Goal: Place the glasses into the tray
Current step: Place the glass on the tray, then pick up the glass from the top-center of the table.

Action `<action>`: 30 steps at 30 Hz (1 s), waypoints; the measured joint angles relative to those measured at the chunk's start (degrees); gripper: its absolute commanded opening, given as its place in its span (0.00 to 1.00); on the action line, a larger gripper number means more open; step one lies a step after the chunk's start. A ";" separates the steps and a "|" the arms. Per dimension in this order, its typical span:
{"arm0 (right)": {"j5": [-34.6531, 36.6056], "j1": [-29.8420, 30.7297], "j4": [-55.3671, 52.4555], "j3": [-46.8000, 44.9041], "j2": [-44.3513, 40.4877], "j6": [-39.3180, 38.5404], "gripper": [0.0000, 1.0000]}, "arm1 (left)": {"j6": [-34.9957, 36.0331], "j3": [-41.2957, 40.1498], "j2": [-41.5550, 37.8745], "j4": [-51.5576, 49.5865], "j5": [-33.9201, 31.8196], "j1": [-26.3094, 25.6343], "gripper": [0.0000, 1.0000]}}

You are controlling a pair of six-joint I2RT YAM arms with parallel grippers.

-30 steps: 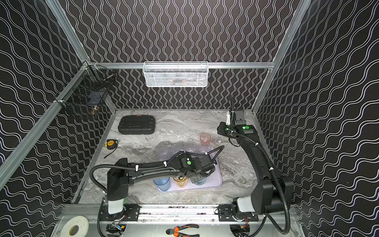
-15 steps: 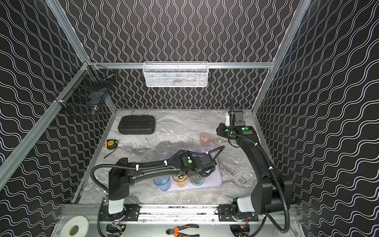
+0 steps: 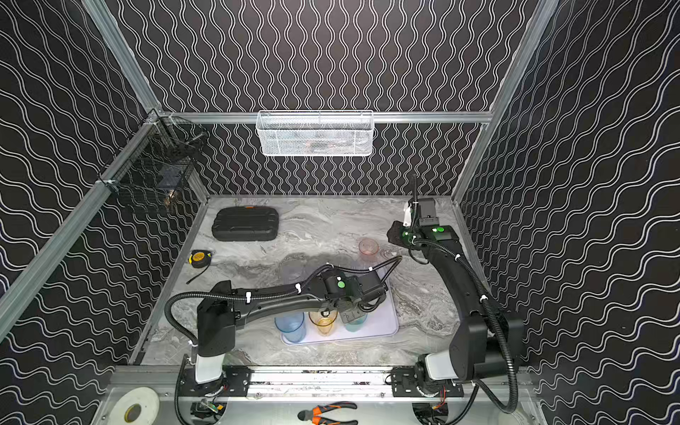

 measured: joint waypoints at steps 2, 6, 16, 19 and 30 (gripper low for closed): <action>-0.20 -0.02 0.00 0.00 0.22 0.02 0.43 | 0.00 0.15 0.00 -0.07 -0.02 0.00 0.26; -0.39 -0.02 0.02 0.00 0.52 0.02 0.43 | 0.02 1.27 -0.55 -0.20 -0.24 0.04 0.32; -1.25 -0.02 0.02 2.23 2.97 0.42 0.45 | 0.02 3.89 -7.21 -1.01 -1.33 0.24 0.50; -1.70 0.00 0.46 3.54 5.11 1.09 0.46 | 0.02 2.25 -11.96 0.70 -2.23 2.71 0.55; -1.64 3.28 1.73 6.14 14.71 1.64 0.46 | -4.24 -20.92 -30.47 18.75 -0.92 26.56 0.69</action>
